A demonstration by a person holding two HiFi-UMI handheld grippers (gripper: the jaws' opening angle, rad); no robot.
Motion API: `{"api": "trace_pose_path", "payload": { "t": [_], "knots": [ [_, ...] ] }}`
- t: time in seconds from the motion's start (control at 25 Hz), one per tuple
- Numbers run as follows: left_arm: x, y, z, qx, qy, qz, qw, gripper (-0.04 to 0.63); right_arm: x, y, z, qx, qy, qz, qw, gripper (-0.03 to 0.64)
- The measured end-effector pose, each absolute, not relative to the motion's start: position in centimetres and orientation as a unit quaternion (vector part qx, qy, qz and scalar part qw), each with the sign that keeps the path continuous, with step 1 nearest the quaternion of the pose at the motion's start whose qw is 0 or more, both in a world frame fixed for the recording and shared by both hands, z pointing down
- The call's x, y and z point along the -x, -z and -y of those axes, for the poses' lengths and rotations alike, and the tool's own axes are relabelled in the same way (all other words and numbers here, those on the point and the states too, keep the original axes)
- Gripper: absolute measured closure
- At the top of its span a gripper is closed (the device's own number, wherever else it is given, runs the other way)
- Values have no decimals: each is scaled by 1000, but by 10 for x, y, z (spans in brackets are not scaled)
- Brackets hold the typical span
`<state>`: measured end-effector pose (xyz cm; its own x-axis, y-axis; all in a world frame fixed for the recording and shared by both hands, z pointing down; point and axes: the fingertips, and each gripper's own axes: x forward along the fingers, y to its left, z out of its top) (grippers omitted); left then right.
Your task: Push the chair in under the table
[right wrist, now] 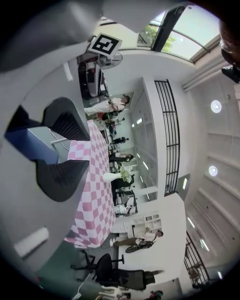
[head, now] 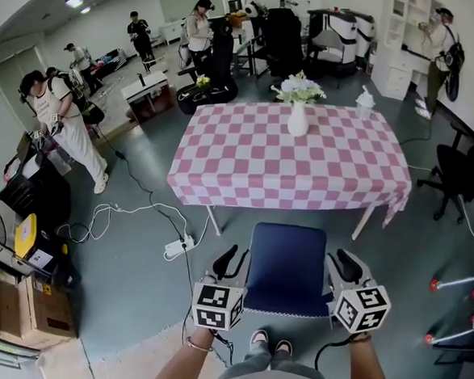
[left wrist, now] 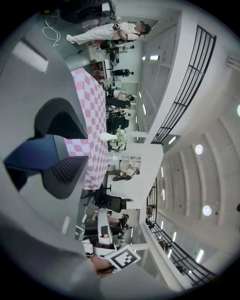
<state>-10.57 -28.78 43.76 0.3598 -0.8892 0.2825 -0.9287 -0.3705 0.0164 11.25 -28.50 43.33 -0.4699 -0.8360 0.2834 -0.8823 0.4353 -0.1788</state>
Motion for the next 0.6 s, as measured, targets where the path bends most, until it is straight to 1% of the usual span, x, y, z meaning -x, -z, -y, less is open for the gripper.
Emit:
{"api": "trace_pose_path", "payload": {
  "t": [0.24, 0.44, 0.6],
  "knots": [
    [82, -472, 256, -858, -182, 467, 118, 482, -98, -459, 253, -420, -148, 884, 140, 505],
    [66, -494, 232, -880, -252, 389, 99, 471, -78, -493, 218, -312, -130, 914, 222, 505],
    [56, -512, 216, -890, -293, 337, 95, 471, -66, -519, 194, -239, -133, 926, 259, 505]
  ]
}}
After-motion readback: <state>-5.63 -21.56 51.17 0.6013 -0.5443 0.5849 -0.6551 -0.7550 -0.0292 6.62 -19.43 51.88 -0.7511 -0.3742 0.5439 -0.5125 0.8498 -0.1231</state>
